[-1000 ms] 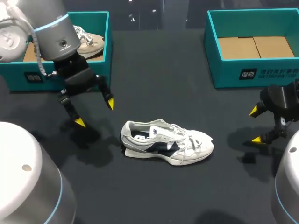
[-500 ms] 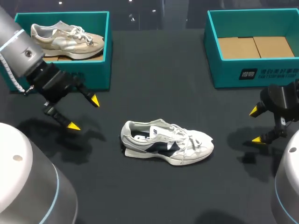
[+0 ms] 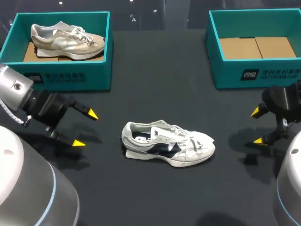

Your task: Take the shoe out of the shoebox, open the shoe tongue, remove and reinsert the insole, then place the shoe into the shoebox

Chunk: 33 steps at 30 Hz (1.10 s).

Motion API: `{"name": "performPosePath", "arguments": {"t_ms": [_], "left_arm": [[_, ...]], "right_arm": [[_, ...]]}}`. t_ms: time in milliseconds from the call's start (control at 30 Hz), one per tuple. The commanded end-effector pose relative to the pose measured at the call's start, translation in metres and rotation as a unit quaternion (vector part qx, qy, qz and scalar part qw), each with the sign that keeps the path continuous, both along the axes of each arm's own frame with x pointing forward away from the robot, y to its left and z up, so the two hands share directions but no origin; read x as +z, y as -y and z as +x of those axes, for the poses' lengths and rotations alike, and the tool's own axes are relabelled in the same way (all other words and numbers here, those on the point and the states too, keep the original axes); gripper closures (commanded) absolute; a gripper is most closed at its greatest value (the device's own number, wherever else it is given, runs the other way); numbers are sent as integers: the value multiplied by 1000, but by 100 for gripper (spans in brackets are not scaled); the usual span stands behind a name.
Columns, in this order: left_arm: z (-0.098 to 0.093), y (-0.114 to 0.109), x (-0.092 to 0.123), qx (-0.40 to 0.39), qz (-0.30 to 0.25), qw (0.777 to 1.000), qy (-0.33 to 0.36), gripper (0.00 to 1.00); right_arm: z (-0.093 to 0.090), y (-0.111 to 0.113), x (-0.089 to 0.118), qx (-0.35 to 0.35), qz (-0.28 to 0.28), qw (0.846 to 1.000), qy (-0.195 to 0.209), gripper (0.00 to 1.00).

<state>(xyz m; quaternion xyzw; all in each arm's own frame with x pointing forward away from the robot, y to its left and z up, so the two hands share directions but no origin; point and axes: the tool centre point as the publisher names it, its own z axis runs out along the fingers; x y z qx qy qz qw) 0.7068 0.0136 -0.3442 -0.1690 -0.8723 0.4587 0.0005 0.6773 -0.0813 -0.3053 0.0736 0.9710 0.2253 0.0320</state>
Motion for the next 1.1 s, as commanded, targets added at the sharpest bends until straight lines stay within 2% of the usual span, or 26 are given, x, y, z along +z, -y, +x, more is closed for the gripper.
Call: {"name": "performPosePath", "arguments": {"t_ms": [33, 267, 467, 733, 933, 1100], "left_arm": [[-1, -4, -7, 22, -24, 999, 12, 0], [2, -4, -11, 37, -25, 999, 0, 0], [4, -8, -20, 31, -117, 990, -74, 0], [-2, 3, -25, 43, -119, 988, -94, 0], [3, 7, -31, 78, -124, 984, -102, 0], [3, 25, -38, 85, -121, 984, -102, 0]], "right_arm": [[-1, -1, -1, -1, -1, 1000, 1, 0], [-1, -1, -1, -1, -1, 1000, 1, 0], [-1, -1, -1, -1, -1, 1000, 1, 0], [-1, -1, -1, -1, -1, 1000, 1, 0], [-1, -1, -1, -1, -1, 1000, 1, 0], [-1, -1, -1, -1, -1, 1000, 1, 0]]}}
